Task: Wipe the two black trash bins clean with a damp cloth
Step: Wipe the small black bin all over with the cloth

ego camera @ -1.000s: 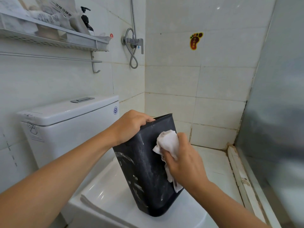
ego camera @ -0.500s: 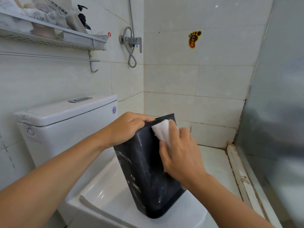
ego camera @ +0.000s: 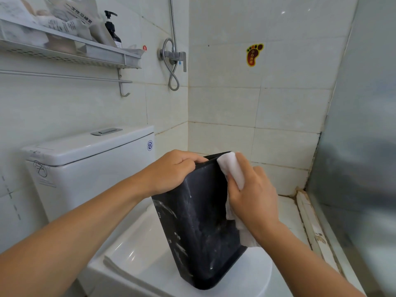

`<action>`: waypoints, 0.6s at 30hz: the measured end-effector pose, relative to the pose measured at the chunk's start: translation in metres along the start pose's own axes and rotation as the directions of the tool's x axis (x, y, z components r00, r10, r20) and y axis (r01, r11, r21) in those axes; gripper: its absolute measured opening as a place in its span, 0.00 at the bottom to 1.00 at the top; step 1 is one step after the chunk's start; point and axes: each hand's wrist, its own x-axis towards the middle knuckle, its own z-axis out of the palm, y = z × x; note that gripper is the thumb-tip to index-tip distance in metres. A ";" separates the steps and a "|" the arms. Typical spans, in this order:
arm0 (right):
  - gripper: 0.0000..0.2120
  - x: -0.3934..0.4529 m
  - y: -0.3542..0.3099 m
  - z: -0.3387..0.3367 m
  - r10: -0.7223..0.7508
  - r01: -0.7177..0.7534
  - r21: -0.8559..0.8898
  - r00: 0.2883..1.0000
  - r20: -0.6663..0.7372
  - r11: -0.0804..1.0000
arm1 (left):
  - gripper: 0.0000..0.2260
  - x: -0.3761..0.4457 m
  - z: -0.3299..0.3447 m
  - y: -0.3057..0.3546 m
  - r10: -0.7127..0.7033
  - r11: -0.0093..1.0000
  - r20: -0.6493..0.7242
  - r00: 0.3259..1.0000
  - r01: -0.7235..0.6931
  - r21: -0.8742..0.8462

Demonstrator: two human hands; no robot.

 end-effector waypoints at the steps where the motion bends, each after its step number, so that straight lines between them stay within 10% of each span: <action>1: 0.26 -0.002 -0.003 0.000 -0.020 0.020 -0.004 1.000 0.010 1.000 | 0.24 0.001 0.002 -0.001 0.003 1.000 0.002 1.000 -0.003 0.004; 8: 0.26 -0.029 -0.033 0.010 -0.405 0.405 -0.003 0.914 0.001 0.914 | 0.21 0.003 -0.006 -0.012 -0.065 0.997 -0.065 0.996 0.067 0.025; 14: 0.22 0.007 -0.012 -0.006 -0.051 0.047 -0.103 0.998 -0.033 0.994 | 0.21 0.002 0.004 -0.002 -0.012 0.999 -0.033 0.999 0.013 0.044; 18: 0.25 -0.008 -0.024 -0.006 -0.159 0.157 -0.044 0.986 -0.048 0.987 | 0.19 0.007 0.007 -0.003 -0.008 1.000 0.003 1.000 0.008 0.023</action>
